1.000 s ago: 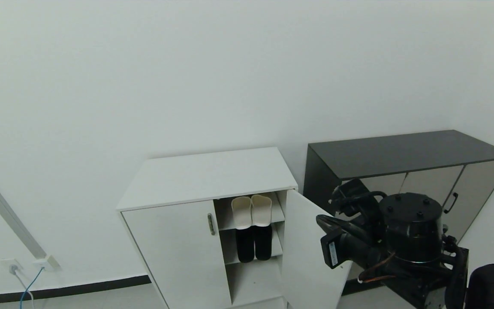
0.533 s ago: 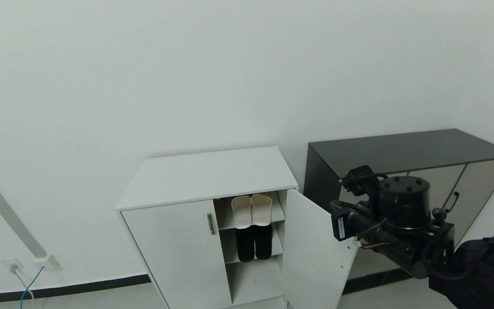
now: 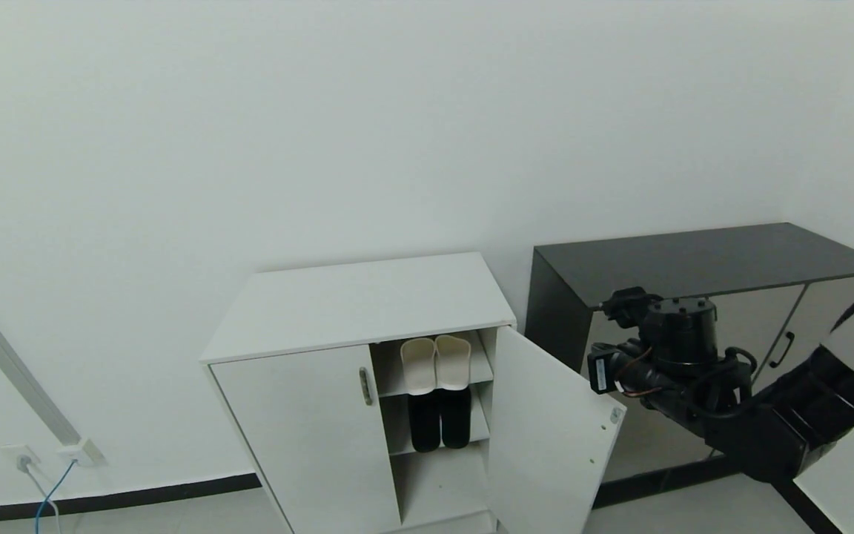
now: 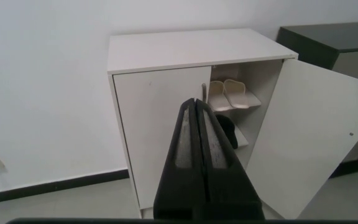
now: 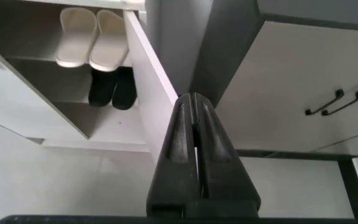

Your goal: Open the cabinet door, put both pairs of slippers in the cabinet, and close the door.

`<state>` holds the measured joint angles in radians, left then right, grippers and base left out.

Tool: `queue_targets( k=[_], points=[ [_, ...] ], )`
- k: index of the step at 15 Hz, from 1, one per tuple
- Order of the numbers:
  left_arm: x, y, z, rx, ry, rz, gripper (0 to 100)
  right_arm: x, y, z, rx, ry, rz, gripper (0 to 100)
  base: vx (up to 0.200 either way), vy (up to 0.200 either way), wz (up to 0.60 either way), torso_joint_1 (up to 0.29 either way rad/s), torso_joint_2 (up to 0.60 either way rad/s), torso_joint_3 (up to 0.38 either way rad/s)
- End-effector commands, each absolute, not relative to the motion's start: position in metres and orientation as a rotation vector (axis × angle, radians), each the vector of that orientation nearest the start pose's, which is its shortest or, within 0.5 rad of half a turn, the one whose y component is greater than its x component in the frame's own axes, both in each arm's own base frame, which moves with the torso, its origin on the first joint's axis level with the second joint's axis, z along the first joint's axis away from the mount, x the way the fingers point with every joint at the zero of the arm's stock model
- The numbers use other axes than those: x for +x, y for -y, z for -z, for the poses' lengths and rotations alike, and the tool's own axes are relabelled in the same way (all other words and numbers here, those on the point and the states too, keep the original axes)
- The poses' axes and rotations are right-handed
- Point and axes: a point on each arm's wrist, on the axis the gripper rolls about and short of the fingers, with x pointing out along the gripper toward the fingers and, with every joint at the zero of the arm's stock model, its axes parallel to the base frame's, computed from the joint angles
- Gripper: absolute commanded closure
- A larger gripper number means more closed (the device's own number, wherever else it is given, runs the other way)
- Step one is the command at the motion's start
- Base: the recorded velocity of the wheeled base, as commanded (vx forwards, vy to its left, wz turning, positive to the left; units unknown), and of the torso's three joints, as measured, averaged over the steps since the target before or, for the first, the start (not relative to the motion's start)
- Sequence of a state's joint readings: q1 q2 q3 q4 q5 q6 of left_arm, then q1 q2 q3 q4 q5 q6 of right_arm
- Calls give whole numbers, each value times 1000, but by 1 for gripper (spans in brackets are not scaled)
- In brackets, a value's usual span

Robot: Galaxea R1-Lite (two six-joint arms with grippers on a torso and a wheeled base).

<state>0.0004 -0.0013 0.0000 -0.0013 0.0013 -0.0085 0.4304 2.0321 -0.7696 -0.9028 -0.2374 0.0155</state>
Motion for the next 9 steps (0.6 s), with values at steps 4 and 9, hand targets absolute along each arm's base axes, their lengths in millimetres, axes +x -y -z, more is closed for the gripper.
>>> queue_targets(
  k=[4, 9],
  points=[
    [-23, 0, -76, -9, 2, -5, 100, 347, -129, -56, -110, -417, -143, 100, 0, 0, 0, 0, 0, 0],
    [-23, 0, -76, -9, 2, -5, 100, 357, -125, -37, -113, -454, -131, 100, 0, 0, 0, 0, 0, 0]
  ],
)
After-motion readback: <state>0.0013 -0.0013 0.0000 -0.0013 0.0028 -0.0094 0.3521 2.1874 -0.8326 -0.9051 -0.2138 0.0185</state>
